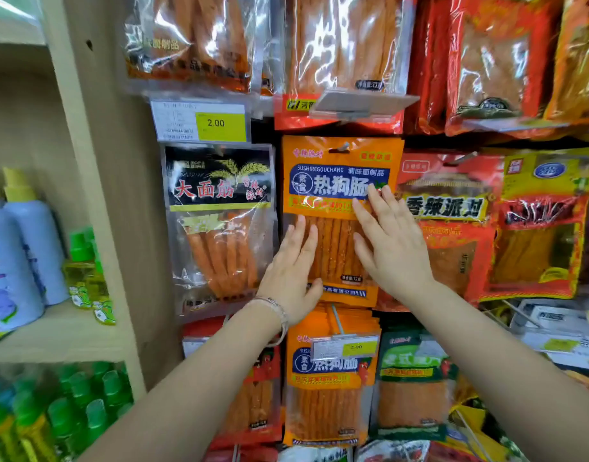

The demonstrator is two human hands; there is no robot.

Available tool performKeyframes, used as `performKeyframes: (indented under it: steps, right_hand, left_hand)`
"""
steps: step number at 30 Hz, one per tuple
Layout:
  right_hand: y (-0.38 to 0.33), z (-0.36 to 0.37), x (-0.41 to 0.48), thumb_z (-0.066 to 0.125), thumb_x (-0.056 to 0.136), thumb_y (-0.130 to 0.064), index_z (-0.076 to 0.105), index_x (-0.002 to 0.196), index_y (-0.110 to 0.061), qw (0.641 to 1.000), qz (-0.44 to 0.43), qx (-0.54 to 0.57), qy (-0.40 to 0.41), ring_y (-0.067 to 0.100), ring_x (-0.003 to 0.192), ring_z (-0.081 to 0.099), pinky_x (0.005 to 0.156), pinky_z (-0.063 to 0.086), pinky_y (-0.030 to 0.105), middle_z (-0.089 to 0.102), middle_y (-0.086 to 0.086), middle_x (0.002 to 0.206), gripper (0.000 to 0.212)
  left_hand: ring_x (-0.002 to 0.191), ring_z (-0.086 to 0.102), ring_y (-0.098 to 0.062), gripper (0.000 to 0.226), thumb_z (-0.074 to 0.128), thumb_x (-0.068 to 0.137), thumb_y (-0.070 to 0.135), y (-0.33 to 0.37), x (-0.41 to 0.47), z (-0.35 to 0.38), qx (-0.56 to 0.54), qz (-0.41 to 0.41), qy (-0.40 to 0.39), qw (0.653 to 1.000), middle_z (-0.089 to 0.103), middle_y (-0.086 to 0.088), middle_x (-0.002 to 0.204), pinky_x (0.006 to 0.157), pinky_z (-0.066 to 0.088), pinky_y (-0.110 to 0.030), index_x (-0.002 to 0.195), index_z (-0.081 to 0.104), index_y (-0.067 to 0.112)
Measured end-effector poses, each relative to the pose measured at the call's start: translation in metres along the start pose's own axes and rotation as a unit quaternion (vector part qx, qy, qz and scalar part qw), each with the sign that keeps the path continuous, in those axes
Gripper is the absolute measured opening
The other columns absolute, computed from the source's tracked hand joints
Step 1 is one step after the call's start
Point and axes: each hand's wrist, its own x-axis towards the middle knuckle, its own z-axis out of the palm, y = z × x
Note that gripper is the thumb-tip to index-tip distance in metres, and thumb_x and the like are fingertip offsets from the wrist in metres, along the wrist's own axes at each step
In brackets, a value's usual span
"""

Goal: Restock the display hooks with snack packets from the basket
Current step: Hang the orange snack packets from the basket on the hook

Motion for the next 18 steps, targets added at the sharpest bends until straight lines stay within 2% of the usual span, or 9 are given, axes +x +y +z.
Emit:
performKeyframes:
  steps: [1, 4, 8, 12, 15, 18]
  right_hand:
    - [0.001, 0.004, 0.002, 0.058, 0.091, -0.017, 0.048, 0.137, -0.006, 1.000, 0.002, -0.016, -0.025, 0.038, 0.139, 0.030, 0.114, 0.019, 0.047, 0.036, 0.020, 0.148, 0.049]
    - [0.005, 0.015, 0.015, 0.053, 0.093, -0.019, 0.039, 0.143, -0.008, 0.994, 0.007, -0.056, -0.089, 0.035, 0.142, 0.025, 0.116, 0.009, 0.042, 0.030, 0.019, 0.152, 0.053]
    - [0.009, 0.035, 0.031, 0.043, 0.094, -0.022, 0.023, 0.149, -0.011, 0.977, 0.014, -0.117, -0.179, 0.027, 0.146, 0.015, 0.117, -0.003, 0.044, 0.013, 0.015, 0.158, 0.060]
    - [0.008, 0.051, 0.046, 0.033, 0.095, -0.027, 0.007, 0.152, -0.018, 0.947, 0.037, -0.183, -0.262, 0.023, 0.147, 0.005, 0.111, -0.018, 0.052, 0.001, 0.009, 0.160, 0.063]
    - [0.005, 0.055, 0.057, 0.034, 0.094, -0.027, 0.004, 0.152, -0.022, 0.928, 0.064, -0.200, -0.307, 0.023, 0.147, 0.002, 0.110, -0.017, 0.057, -0.002, 0.005, 0.161, 0.065]
    - [0.004, 0.049, 0.062, 0.037, 0.094, -0.029, 0.009, 0.151, -0.025, 0.917, 0.061, -0.200, -0.338, 0.025, 0.147, 0.001, 0.111, -0.013, 0.058, 0.004, 0.003, 0.160, 0.064]
  left_hand:
    - [0.130, -0.036, 0.000, 0.087, 0.050, 0.091, 0.033, -0.001, 0.004, 0.003, 0.011, -0.013, -0.008, 1.000, -0.046, 0.019, 0.138, 0.111, 0.007, -0.036, 0.147, -0.016, 0.028]
    - [0.137, -0.026, -0.007, 0.089, 0.051, 0.089, 0.035, -0.004, 0.019, 0.007, 0.022, -0.057, -0.027, 0.998, -0.044, 0.015, 0.140, 0.112, 0.016, -0.047, 0.147, -0.016, 0.026]
    - [0.143, -0.019, -0.021, 0.091, 0.055, 0.087, 0.035, -0.012, 0.040, 0.009, 0.046, -0.076, -0.067, 0.994, -0.034, 0.000, 0.150, 0.117, 0.014, -0.045, 0.149, -0.009, 0.017]
    - [0.143, -0.018, -0.024, 0.091, 0.056, 0.088, 0.035, -0.016, 0.055, 0.009, 0.060, -0.092, -0.105, 0.988, -0.031, -0.006, 0.152, 0.117, 0.012, -0.043, 0.149, -0.008, 0.011]
    - [0.144, -0.015, -0.027, 0.091, 0.057, 0.088, 0.035, -0.014, 0.066, 0.008, 0.075, -0.108, -0.132, 0.982, -0.030, -0.010, 0.152, 0.117, 0.013, -0.041, 0.148, -0.006, 0.008]
    - [0.145, -0.003, -0.028, 0.087, 0.056, 0.088, 0.034, -0.012, 0.072, 0.003, 0.065, -0.112, -0.170, 0.977, -0.027, -0.011, 0.153, 0.117, 0.017, -0.039, 0.148, 0.002, 0.004]
